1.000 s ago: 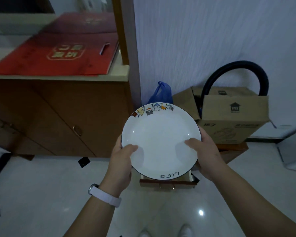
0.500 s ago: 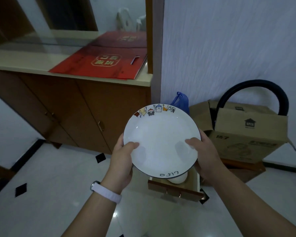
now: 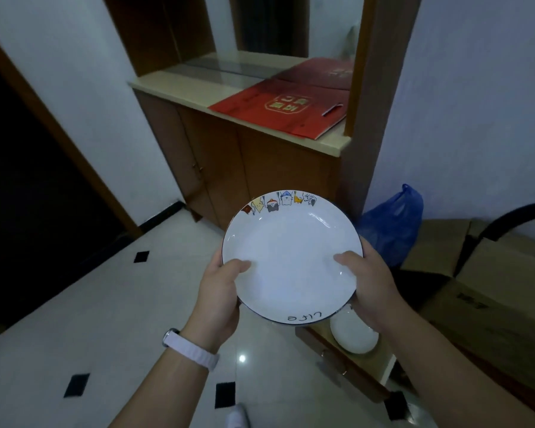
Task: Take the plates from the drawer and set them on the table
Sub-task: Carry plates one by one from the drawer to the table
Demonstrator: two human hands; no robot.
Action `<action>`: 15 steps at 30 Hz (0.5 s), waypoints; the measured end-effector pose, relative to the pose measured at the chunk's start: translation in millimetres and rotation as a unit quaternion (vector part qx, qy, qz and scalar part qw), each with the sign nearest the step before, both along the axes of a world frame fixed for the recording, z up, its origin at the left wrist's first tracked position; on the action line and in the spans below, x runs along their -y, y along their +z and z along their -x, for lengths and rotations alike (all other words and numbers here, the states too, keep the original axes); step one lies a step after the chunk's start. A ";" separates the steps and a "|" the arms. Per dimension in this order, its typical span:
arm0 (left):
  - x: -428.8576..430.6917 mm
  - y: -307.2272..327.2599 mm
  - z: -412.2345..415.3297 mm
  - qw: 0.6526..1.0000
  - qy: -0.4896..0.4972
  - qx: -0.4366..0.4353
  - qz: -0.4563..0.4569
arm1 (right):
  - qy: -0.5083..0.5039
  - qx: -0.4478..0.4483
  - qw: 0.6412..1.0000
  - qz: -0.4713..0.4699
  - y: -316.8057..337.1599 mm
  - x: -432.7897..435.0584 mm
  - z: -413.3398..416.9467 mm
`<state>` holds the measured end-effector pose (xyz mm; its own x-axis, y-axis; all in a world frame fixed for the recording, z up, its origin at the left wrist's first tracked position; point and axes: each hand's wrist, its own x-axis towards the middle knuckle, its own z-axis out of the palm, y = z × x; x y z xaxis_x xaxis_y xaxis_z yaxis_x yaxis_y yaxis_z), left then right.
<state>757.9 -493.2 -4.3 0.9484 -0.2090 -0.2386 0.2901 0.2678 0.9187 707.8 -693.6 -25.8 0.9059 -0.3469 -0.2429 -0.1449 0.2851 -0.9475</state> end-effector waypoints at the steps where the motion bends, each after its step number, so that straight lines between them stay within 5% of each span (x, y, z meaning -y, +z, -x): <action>1: -5.4 1.1 6.3 1.000 0.017 -0.002 -0.003 | 0.019 0.003 1.000 -0.002 0.0 -3.2 -1.1; 15: -122.3 17.5 88.0 0.967 0.255 0.013 -0.005 | 0.237 0.049 0.969 -0.043 19.0 -123.1 -11.1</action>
<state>669.9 -371.0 13.2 0.9331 0.2904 -0.2122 0.0989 0.3602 0.9276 718.9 -570.5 -6.9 0.9787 0.1323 -0.1570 -0.1894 0.2877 -0.9388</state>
